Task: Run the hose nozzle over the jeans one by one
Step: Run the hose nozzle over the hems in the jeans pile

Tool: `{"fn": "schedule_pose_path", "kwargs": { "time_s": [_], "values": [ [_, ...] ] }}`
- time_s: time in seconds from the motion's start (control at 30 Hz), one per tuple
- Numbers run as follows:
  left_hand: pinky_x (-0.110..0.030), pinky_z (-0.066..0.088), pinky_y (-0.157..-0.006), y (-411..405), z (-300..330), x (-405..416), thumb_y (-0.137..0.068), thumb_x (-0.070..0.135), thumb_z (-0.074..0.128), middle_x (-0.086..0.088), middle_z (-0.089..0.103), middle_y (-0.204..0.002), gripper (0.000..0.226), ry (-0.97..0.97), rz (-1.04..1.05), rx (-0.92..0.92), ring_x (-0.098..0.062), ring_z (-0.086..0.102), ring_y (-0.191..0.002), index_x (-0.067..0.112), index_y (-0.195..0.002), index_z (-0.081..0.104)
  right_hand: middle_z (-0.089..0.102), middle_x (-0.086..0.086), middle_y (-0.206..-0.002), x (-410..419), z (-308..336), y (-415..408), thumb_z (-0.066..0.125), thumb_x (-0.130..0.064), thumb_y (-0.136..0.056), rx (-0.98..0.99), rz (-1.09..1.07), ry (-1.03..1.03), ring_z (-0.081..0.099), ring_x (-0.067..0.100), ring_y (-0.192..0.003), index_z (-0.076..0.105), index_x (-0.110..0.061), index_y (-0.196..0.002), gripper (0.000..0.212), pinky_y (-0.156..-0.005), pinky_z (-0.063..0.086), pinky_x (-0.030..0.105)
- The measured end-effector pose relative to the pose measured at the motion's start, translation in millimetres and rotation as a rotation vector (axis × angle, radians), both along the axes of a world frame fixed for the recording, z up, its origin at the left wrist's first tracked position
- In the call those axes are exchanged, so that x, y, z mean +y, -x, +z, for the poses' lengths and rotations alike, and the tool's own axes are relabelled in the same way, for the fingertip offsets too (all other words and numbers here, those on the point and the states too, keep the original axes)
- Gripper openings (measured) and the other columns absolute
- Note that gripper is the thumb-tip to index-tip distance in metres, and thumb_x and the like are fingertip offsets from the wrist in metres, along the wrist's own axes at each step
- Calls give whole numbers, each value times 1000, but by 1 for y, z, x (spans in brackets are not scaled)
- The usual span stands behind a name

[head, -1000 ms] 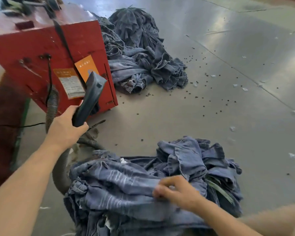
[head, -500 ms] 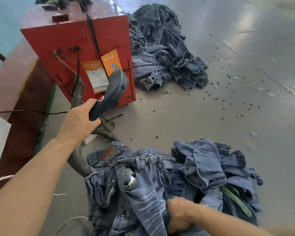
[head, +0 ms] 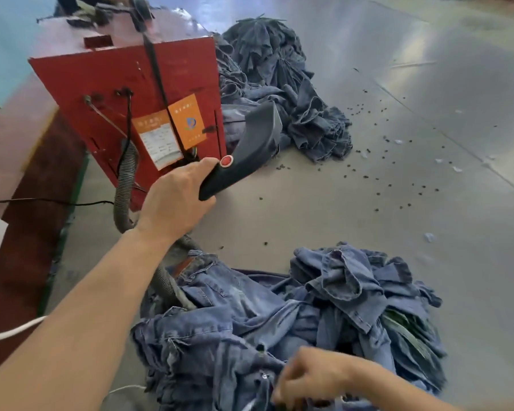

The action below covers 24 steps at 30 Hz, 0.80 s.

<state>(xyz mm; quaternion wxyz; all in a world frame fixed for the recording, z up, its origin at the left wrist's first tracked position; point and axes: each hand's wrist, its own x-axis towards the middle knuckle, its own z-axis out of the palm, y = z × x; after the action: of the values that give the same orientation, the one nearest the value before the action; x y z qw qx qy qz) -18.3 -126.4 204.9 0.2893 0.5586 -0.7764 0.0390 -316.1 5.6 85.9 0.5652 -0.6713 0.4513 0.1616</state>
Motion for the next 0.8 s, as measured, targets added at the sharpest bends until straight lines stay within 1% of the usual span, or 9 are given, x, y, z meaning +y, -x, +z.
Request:
{"fn": "schedule_pose_path", "kwargs": {
  "time_s": [0.07,0.17,0.27,0.33,0.4,0.43,0.53,0.6,0.8],
  "values": [
    [-38,50,-65,17,-1,2,-81,11,74,1,67,-93,45,-52,-54,23,-30,65,-79,18,-122,59,70,-11,-83,-23,11,-13,61,-66,-91,-224,-394,214,60,7,-70,74,-21,-97,48,-74,49,31],
    [-35,48,-70,46,-11,1,-78,11,75,1,68,-96,47,-171,-168,12,-30,68,-88,17,-122,59,72,-12,-124,-83,43,-50,67,-78,-78,-825,-875,42,68,9,-113,62,-34,-130,69,-96,56,37],
    [-41,53,-86,62,-39,6,-76,13,79,-5,66,-120,64,-348,-257,19,-28,65,-107,16,-135,54,77,5,-114,-120,58,-93,85,-45,-78,-1037,-1275,-78,73,21,-110,73,-17,-113,46,-86,56,38],
    [-31,53,-88,52,-66,15,-72,27,85,6,55,-126,84,-467,-174,222,-12,61,-108,25,-142,41,78,12,-101,-130,57,-106,80,-27,-87,-1093,-1471,-151,74,32,-103,70,-9,-98,23,-88,58,46],
    [-22,53,-82,30,-96,28,-61,49,89,17,55,-120,89,-567,5,398,0,61,-102,40,-135,39,78,13,-101,-142,54,-101,70,-21,-96,-1209,-1546,-281,74,35,-106,65,-11,-96,11,-103,52,57],
    [-23,54,-78,18,-112,35,-59,56,86,21,61,-111,76,-623,70,397,2,63,-96,48,-122,44,77,10,-96,-150,52,-96,67,-20,-97,-1271,-1578,-328,76,31,-100,64,-14,-93,8,-105,49,60],
    [-33,55,-71,-14,-151,52,-63,49,77,21,70,-87,42,-767,210,444,1,67,-78,52,-101,58,66,0,-71,-165,45,-84,67,-20,-97,-1362,-1634,-391,71,16,-68,60,-17,-79,19,-99,52,60],
    [-37,56,-75,-35,-174,65,-65,40,80,23,71,-90,41,-816,266,535,0,68,-81,52,-99,61,59,-2,-65,-171,47,-77,67,-19,-97,-1418,-1670,-442,63,12,-59,57,-18,-75,24,-96,54,56],
    [-40,53,-99,-53,-179,73,-85,43,82,13,75,-102,31,-987,202,442,-3,68,-98,38,-110,64,55,-4,-62,-199,76,-33,67,-18,-96,-1582,-1766,-414,56,11,-53,53,-17,-76,25,-92,54,44]
  ]
}}
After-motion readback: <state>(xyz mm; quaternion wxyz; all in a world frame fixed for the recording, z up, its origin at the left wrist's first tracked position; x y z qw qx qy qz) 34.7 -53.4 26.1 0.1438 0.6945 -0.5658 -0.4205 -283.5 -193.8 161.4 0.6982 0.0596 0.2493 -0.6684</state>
